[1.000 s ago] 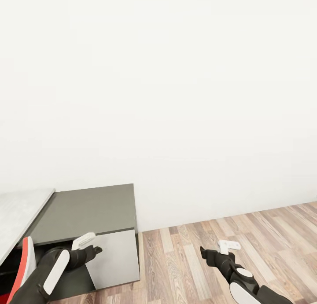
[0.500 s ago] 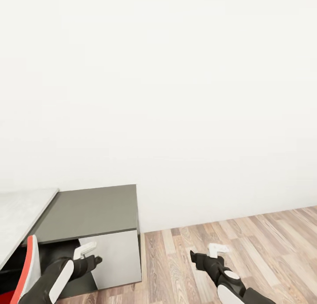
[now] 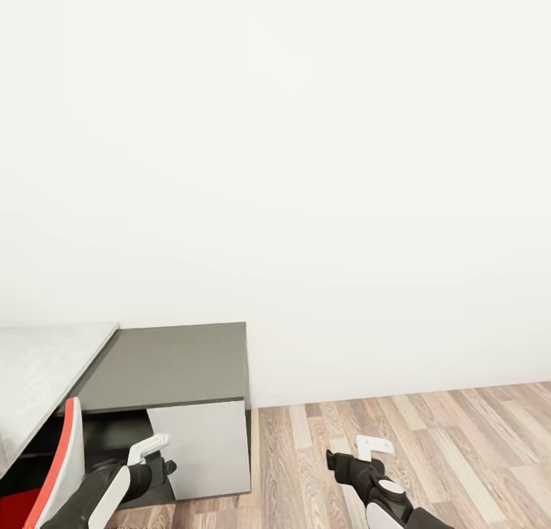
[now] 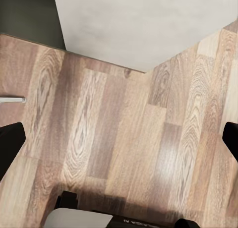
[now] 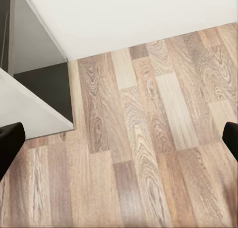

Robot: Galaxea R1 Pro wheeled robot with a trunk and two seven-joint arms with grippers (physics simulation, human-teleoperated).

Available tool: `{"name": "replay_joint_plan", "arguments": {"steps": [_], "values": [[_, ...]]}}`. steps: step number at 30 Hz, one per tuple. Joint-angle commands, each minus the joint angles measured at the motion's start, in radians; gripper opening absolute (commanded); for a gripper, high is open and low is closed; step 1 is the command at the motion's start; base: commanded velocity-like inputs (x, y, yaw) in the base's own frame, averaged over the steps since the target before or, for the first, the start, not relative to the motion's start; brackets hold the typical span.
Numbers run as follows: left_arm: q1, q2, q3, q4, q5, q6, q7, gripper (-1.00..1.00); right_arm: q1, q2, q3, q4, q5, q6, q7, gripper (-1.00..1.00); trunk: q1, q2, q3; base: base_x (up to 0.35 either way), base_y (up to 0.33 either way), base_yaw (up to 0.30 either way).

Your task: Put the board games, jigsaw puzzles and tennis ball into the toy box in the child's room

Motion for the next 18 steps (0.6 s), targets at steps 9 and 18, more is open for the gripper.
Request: {"name": "replay_joint_plan", "arguments": {"steps": [9,18], "values": [[0.0,-0.018,-0.031,0.121,0.007,-0.087,0.007,1.0,-0.001,0.073,0.004,0.086,0.0,0.004,-0.005,1.0,0.0,-0.001,0.012,-0.001,-0.006,0.167],[0.0,-0.023,-0.125,0.292,0.007,-0.24,0.01,1.0,-0.001,0.144,0.002,0.27,-0.004,-0.004,0.002,1.0,0.0,-0.001,0.023,0.0,-0.093,0.1]]}}
